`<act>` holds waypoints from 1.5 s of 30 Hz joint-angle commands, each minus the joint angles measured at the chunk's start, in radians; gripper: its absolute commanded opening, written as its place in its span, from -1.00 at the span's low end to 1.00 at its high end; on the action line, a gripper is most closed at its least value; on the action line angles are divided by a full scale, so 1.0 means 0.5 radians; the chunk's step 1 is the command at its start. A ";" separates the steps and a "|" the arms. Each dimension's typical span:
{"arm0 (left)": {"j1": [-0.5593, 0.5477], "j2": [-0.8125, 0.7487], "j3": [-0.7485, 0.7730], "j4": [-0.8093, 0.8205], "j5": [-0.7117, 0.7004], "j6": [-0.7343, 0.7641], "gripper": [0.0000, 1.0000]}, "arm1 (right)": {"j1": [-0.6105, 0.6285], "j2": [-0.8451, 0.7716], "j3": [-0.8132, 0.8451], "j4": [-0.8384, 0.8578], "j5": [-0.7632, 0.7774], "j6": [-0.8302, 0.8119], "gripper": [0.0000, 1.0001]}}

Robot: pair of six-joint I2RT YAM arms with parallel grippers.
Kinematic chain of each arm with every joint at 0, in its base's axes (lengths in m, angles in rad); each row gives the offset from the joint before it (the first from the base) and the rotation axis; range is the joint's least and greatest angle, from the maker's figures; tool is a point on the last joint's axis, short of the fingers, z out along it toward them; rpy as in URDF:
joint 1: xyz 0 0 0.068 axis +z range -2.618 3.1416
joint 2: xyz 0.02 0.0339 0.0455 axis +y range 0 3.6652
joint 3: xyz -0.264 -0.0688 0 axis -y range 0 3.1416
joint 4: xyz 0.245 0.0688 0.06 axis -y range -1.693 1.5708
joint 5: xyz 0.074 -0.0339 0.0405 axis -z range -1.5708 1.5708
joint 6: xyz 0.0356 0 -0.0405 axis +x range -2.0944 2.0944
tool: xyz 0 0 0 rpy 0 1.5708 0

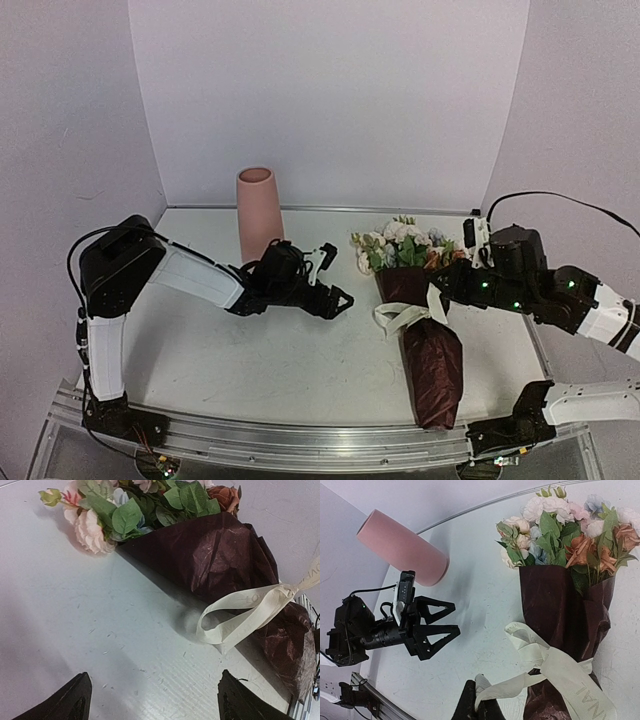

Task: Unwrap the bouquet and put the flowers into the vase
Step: Move the fake flower to the center of the board.

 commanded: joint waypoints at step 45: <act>-0.233 0.656 0.837 0.012 0.681 0.189 -0.08 | -0.003 -0.022 -0.070 -0.126 0.226 -0.023 -1.00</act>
